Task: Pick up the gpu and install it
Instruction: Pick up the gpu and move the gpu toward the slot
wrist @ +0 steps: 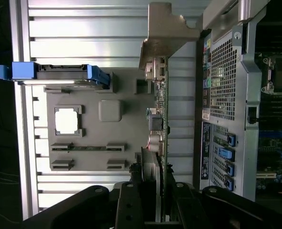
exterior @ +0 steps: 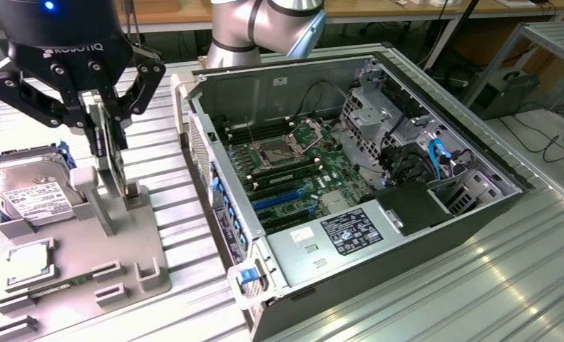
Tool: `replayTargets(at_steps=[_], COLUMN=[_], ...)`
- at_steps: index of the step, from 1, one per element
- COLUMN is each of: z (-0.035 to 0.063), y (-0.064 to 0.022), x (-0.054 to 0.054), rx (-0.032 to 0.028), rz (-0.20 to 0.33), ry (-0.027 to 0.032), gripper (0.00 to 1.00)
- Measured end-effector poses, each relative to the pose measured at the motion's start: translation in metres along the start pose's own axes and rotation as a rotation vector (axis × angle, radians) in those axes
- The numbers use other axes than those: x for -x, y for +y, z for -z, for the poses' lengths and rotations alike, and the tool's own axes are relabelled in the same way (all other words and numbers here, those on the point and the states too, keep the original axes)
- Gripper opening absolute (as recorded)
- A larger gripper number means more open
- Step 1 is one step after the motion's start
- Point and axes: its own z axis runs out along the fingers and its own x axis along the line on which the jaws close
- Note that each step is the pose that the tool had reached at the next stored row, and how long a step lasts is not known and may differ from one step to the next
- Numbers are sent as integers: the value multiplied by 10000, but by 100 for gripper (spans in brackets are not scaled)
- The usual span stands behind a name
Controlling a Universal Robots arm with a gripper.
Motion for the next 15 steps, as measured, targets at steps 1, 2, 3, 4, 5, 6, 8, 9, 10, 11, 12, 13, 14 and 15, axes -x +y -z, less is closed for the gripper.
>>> replayTargets(at_steps=[1,2,3,4,5,6,8,9,10,11,12,13,14,15], z=[-1,-2,-1,-2,-2,-2,-3,-3,-3,-3,-3,-4,-4,-3], y=[0,0,0,0,1,0,1,0,1,1,1,1,1,1], x=[13,29,44,64,86,110,157,181,205,228,257,279,304,333], rx=[1,2,2,2,2,2,2,1,2,1,2,2,2,1], rz=[-2,-1,-1,-1,-2,-1,-1,-1,-1,-1,-2,-2,-2,-2], ry=[-1,-2,-1,-2,-2,-2,-3,-1,-1,-1,-1,-2,-2,-1], gripper=[28,28,28,28,28,28,28,28,28,28,28,28,28,28])
